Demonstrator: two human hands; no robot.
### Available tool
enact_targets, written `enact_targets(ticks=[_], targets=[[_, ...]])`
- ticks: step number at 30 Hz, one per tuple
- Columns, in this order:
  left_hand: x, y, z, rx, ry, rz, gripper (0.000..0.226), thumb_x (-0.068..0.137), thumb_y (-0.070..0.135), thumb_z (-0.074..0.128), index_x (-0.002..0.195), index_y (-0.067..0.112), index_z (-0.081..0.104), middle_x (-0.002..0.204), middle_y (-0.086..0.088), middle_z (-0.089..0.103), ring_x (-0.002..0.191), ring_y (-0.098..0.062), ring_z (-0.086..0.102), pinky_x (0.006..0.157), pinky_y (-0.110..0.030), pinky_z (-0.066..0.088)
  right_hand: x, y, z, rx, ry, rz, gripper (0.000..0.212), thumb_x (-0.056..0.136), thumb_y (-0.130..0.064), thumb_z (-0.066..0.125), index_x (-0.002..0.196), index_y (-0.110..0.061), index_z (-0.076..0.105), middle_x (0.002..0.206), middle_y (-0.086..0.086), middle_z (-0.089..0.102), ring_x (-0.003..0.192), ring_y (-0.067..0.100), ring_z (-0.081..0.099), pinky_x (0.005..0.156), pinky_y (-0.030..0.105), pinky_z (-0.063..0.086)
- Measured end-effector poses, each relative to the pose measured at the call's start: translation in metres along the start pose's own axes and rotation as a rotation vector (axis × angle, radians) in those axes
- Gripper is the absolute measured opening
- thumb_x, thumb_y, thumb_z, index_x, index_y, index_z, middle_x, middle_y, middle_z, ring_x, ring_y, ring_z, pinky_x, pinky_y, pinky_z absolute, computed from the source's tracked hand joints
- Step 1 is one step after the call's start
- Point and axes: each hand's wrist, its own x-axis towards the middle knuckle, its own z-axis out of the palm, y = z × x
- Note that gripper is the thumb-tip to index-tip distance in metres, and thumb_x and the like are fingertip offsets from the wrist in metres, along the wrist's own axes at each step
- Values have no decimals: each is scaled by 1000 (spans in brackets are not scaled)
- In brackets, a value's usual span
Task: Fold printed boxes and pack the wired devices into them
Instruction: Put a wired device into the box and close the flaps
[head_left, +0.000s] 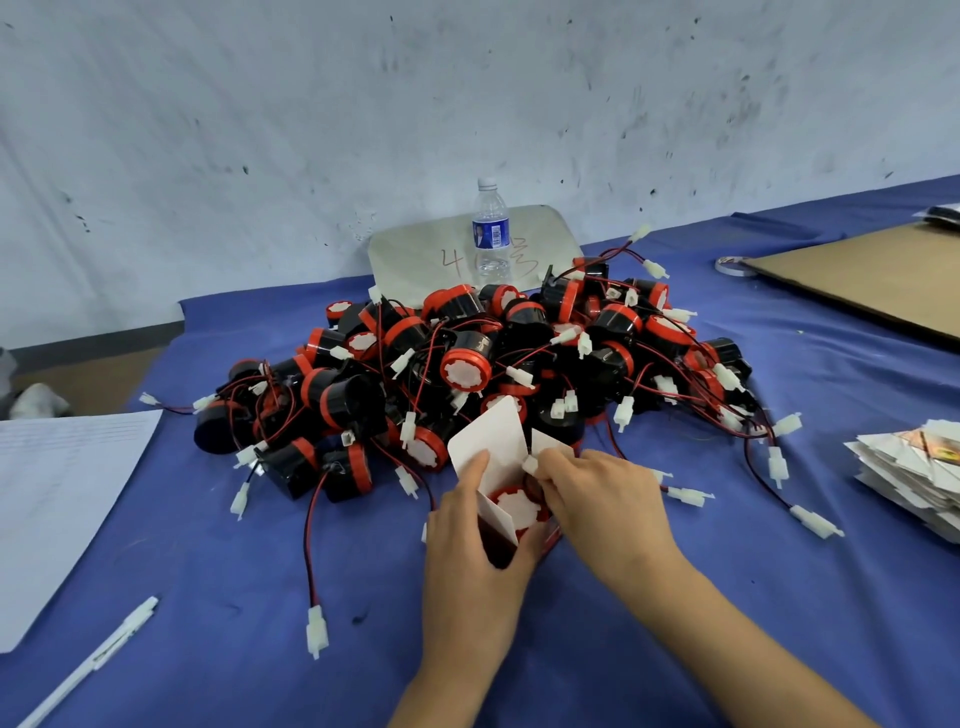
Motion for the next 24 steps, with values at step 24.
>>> enact_targets(ticks=[24], targets=[[-6,2,5,172,-129,46,72,88,52,42,152,28,22,162,9,-8,143,3,8,101,6,10,-6,-1,5,115,-79,90,3,82,-12,73,79,-14,75,89,4,63,81,24,51,54,34,51]])
